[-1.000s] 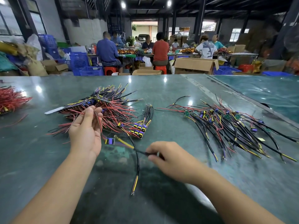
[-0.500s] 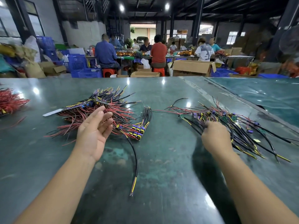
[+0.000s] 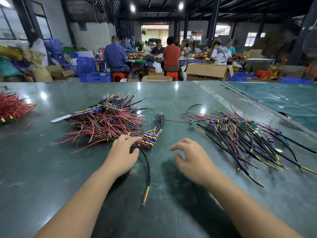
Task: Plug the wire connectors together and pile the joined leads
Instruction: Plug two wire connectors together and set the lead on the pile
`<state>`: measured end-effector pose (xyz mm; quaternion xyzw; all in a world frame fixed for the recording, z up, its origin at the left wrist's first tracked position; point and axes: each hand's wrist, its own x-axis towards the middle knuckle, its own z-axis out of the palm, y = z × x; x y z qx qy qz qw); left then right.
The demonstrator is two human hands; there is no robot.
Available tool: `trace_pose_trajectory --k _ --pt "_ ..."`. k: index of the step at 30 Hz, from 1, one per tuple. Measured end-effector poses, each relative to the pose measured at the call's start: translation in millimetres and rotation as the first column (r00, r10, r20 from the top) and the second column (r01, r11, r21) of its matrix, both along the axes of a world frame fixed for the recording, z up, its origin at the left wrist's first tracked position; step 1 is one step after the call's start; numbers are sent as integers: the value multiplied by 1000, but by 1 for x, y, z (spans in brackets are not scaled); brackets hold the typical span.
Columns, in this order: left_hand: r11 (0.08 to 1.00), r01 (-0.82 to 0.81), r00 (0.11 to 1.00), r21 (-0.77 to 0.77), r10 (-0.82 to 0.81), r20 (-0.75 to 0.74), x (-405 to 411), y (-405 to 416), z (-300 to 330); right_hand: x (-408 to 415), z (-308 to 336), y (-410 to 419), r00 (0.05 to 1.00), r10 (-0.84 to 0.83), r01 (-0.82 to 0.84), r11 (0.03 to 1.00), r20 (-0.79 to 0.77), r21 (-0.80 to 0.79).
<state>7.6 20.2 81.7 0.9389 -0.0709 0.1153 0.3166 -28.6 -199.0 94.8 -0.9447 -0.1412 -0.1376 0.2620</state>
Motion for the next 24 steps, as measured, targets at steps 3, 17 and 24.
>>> trace_pose_trajectory --k 3,17,24 --pt "989 -101 995 105 99 24 4 0 -4 -5 -6 11 993 108 -110 994 -54 -28" --pt "958 -70 927 -278 165 338 0 -8 15 -7 -3 20 988 147 -137 977 -51 167" --pt "966 152 845 -207 -18 534 -15 -32 17 -12 13 27 858 379 47 613 -346 789"
